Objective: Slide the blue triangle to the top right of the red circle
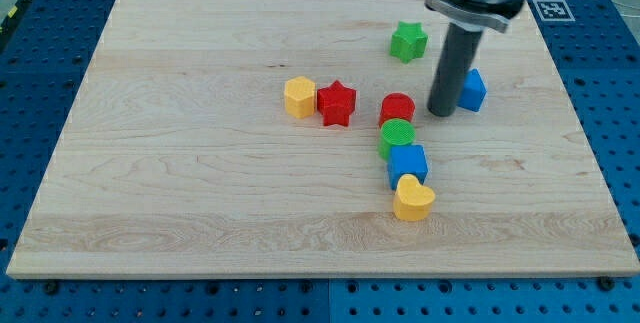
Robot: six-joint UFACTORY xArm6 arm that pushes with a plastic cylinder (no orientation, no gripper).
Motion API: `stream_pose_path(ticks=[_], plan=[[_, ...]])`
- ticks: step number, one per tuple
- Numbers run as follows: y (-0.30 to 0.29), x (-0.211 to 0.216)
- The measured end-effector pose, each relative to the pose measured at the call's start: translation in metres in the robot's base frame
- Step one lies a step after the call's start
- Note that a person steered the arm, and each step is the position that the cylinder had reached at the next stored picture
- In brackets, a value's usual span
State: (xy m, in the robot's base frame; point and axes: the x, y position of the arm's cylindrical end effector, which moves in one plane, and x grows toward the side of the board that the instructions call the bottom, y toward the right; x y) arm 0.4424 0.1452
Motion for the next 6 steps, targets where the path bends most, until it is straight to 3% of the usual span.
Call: stream_pose_path(ticks=[2, 3, 4, 5, 6], plan=[[0.029, 0.017], [0.067, 0.000], [0.051, -0.036], [-0.001, -0.044], [0.021, -0.030]])
